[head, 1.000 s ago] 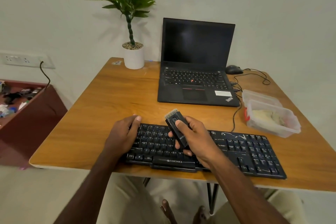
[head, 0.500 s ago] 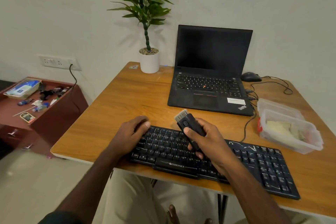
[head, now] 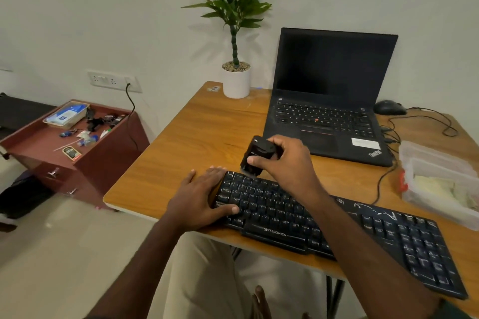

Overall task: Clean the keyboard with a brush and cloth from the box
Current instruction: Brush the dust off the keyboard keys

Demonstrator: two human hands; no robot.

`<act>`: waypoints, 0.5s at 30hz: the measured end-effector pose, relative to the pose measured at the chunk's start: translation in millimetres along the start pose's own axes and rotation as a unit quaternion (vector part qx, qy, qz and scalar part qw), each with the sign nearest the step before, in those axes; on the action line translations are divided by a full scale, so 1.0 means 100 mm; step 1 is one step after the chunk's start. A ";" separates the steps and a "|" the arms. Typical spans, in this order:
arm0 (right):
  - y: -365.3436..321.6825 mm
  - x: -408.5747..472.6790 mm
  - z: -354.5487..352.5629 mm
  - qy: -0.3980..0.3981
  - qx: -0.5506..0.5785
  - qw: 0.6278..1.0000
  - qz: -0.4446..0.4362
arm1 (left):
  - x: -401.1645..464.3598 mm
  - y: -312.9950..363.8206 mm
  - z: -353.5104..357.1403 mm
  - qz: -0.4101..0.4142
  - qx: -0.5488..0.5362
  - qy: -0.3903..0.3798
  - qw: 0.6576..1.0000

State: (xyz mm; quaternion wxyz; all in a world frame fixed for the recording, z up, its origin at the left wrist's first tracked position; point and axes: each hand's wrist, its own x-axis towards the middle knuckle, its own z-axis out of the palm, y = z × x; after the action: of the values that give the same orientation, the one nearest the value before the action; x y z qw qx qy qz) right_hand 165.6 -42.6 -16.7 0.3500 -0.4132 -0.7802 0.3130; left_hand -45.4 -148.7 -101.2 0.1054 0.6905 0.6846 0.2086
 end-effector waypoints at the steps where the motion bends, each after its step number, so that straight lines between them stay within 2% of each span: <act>1: -0.01 0.03 0.04 -0.005 -0.006 1.000 -0.007 | 0.00 0.00 0.00 0.002 0.001 0.000 1.000; 10: -0.03 0.19 0.43 -0.053 -0.029 0.995 -0.074 | 0.01 0.00 0.00 -0.006 0.030 -0.014 0.999; 15: 0.00 0.33 0.44 -0.031 -0.047 0.996 -0.071 | 0.02 0.02 -0.02 -0.009 0.033 -0.019 0.999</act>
State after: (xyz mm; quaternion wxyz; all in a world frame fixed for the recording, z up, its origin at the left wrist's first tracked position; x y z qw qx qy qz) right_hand 117.0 -23.2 -31.5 0.3276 -0.3625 -0.8320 0.2628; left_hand -44.2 -147.5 -98.6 0.0976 0.6911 0.6953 0.1718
